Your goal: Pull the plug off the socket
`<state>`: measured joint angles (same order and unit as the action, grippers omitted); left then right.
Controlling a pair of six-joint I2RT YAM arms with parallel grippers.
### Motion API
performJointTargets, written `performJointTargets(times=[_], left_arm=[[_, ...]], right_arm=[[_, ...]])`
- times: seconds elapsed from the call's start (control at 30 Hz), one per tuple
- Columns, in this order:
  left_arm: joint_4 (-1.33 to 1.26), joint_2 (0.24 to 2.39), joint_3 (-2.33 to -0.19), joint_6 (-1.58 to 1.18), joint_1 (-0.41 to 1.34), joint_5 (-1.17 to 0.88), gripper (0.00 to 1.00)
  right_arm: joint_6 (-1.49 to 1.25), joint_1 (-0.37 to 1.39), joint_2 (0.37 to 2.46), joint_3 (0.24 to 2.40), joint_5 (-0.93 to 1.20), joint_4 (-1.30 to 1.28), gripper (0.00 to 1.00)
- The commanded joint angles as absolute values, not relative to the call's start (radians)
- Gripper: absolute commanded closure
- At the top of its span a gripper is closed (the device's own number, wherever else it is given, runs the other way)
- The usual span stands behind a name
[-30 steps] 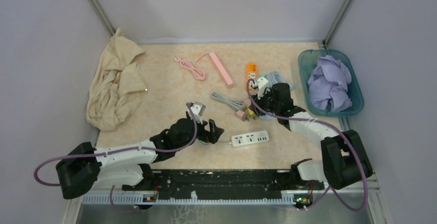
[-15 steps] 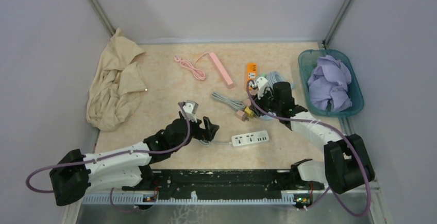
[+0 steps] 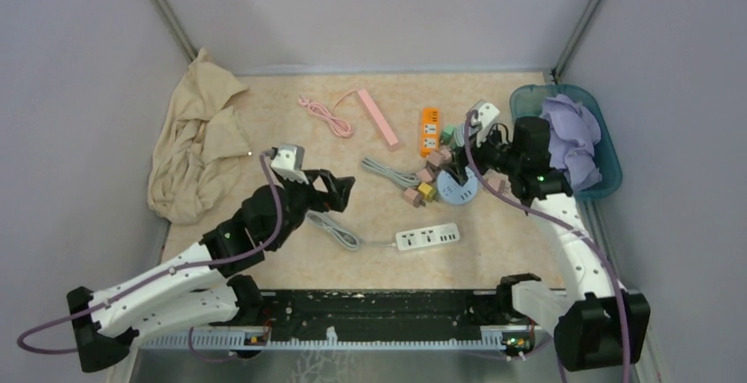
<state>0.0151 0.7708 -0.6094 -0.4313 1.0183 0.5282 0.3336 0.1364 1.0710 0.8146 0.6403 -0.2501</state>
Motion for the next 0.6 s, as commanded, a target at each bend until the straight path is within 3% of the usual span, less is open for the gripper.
performJointTargets(times=[0.0, 0.23, 0.57], left_arm=[[0.219, 0.741, -0.803, -0.304, 1.012, 0.624, 0.0], [0.326, 0.714, -1.041, -0.264, 1.012, 0.552, 0.0], [0.402, 0.668, -1.227, -0.283, 1.013, 0.408, 0.0]], right_arm=[[0.299, 0.109, 0.954, 0.958, 0.659, -0.329, 0.01], [0.31, 0.109, 0.913, 1.326, 0.574, -0.628, 0.01], [0.012, 0.109, 0.909, 1.622, 0.548, -0.693, 0.01]])
